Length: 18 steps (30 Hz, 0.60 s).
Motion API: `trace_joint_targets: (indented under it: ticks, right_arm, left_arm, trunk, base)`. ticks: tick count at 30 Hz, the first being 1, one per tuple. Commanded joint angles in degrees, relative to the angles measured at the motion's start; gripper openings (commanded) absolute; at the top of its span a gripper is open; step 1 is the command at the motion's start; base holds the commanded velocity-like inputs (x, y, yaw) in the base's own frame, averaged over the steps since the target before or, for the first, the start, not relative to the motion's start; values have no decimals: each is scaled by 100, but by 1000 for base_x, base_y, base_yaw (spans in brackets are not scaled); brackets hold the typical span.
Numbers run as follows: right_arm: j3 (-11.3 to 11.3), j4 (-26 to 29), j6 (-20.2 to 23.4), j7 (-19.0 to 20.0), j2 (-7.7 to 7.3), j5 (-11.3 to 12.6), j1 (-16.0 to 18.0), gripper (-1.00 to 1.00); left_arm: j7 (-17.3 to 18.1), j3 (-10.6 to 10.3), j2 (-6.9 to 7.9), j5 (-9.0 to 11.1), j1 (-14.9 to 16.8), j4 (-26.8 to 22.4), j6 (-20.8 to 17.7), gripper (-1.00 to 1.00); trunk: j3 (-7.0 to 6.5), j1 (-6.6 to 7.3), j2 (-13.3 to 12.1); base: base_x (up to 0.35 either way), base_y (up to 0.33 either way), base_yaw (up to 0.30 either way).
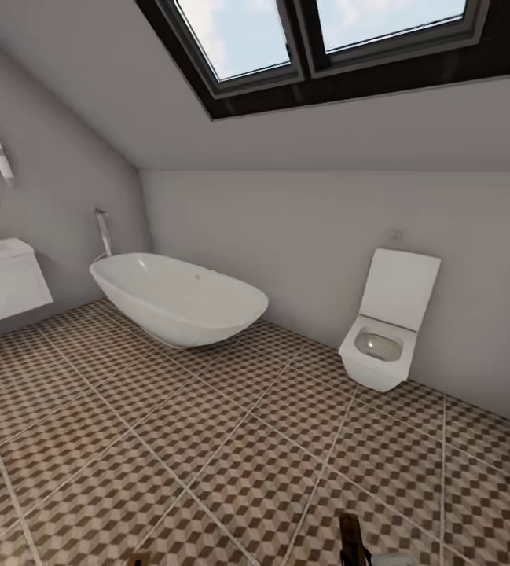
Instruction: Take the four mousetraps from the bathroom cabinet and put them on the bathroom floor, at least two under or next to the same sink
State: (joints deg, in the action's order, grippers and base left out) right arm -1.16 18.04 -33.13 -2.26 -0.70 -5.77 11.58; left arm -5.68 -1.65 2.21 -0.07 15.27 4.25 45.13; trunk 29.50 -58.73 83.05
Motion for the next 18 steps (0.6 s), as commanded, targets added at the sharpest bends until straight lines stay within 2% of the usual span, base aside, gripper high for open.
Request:
trace_joint_targets:
  ticks: [1, 18]
  right_arm:
    - [-15, -2, -17, 6, 0, -38, 2, -100]
    - [-15, -2, -18, 6, 0, -38, 2, -100]
  left_arm:
    - [-39, -20, -2, -11, 11, 23, 29, -100]
    - [-39, -20, -2, -11, 11, 23, 30, -100]
  trunk:
    - [6, 0, 3]
    - [6, 0, 3]
  base:
    - [0, 0, 283]
    - [0, 0, 283]
